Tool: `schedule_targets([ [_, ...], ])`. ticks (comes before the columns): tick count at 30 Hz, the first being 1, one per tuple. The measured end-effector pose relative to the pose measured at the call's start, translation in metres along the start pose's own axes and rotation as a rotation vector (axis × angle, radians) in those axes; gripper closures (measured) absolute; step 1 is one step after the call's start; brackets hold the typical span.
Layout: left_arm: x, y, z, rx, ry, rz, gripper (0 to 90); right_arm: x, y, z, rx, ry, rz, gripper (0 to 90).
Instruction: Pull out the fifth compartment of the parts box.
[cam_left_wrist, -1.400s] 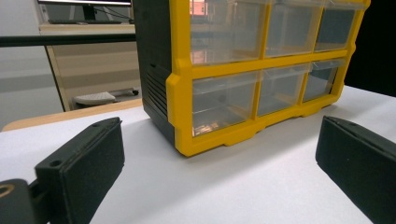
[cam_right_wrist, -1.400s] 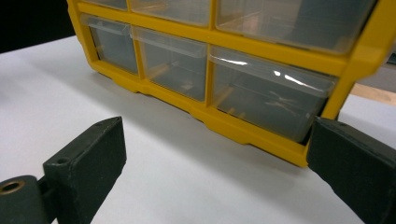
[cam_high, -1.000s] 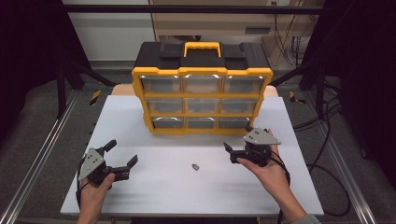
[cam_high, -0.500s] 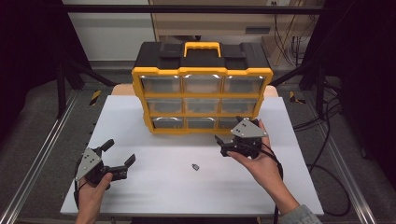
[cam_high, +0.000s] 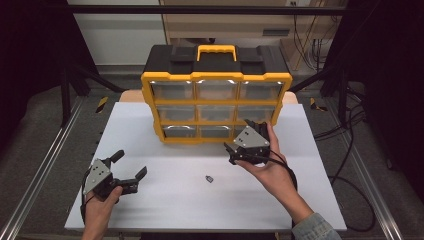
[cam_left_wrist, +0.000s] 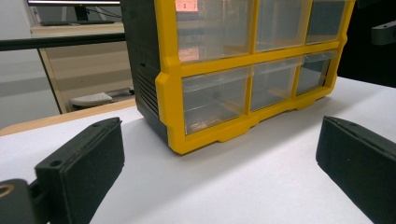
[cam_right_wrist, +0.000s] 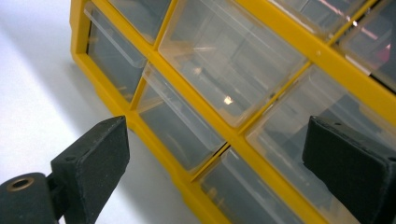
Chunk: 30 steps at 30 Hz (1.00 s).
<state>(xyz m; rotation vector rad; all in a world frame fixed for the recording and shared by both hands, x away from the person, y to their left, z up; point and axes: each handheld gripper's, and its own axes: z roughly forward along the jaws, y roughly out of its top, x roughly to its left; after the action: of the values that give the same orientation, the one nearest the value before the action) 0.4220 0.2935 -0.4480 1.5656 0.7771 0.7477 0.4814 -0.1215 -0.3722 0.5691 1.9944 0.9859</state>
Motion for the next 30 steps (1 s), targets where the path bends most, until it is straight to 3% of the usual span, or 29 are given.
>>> schedule_targets([
  [17, -0.003, 0.000, 0.000, 0.006, -0.008, 0.014, 1.0, 0.002, 0.011, 0.011, 0.010, -0.038, -0.116, 11.3],
  [23, -0.003, 0.000, 0.000, 0.008, -0.008, 0.017, 1.0, 0.005, 0.014, 0.014, 0.013, -0.064, -0.201, 16.1],
  [26, -0.003, 0.000, 0.001, 0.011, -0.006, 0.017, 1.0, 0.007, 0.015, 0.017, 0.017, -0.092, -0.239, 19.2],
  [27, -0.004, 0.000, 0.001, 0.011, -0.007, 0.017, 1.0, 0.009, 0.016, 0.019, 0.022, -0.113, -0.272, 21.7],
  [30, -0.004, 0.000, 0.001, 0.012, -0.005, 0.023, 1.0, 0.010, 0.017, 0.021, 0.025, -0.124, -0.300, 24.9],
])
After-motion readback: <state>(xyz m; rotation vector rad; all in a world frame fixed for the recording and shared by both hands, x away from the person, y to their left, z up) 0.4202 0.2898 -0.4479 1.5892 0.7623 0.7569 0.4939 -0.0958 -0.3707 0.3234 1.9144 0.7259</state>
